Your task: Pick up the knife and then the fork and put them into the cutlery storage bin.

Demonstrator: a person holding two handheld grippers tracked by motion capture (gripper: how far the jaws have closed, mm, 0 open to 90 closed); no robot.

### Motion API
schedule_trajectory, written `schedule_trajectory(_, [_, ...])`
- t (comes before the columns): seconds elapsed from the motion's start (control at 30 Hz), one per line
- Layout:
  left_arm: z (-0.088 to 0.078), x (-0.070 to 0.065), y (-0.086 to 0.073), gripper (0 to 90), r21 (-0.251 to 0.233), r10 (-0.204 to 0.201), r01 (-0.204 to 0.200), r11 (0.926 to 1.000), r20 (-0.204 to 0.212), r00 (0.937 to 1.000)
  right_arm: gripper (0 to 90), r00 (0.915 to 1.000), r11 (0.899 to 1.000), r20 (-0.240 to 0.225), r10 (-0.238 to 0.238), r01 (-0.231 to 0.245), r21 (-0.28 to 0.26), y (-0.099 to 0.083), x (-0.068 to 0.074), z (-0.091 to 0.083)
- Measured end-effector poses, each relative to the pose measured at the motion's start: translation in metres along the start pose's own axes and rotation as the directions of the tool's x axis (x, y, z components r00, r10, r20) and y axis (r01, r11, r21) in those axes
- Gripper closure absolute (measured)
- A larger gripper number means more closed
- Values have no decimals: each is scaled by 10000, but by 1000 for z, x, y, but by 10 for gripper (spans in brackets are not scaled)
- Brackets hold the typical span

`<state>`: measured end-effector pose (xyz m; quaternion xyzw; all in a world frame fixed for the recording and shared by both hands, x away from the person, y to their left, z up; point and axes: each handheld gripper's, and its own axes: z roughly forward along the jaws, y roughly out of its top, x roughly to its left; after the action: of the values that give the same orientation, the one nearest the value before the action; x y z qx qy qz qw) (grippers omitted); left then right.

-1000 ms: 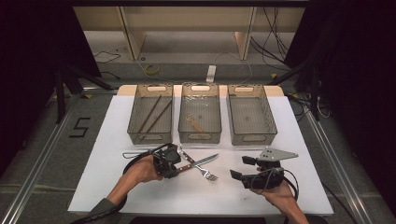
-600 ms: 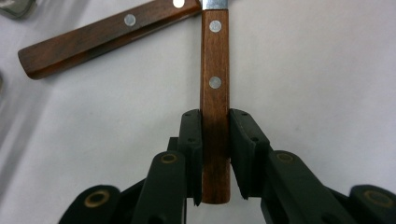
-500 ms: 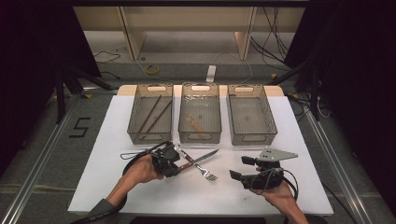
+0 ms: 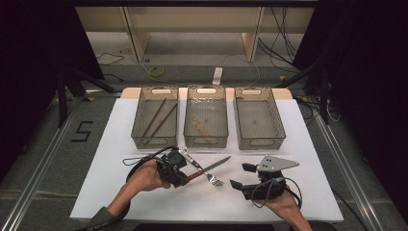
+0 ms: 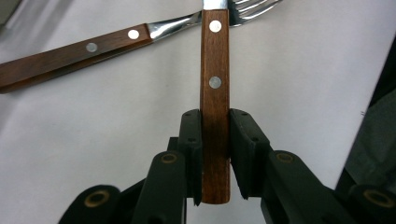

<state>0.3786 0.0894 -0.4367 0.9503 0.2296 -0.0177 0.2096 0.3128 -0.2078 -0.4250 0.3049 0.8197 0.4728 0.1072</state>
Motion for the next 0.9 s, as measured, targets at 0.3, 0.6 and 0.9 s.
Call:
schedule_trajectory(0.3, [1, -13, 4, 748, 195, 253, -258, 9995, 236, 9994, 276, 9930, 9916, -327, -1132, 1150, 599, 5, 21, 19])
schedule_trajectory(0.6, [1, -29, 12, 748, 280, 678, -695, 9972, 586, 9960, 308, 9677, 9610, -400, -2488, 2518, 1146, 12, 34, 34])
schedule_trajectory(0.9, [-1, -37, 15, 748, 356, 830, -865, 9956, 910, 9924, 339, 9300, 9166, -705, -3608, 3676, 1575, 14, 48, 51])
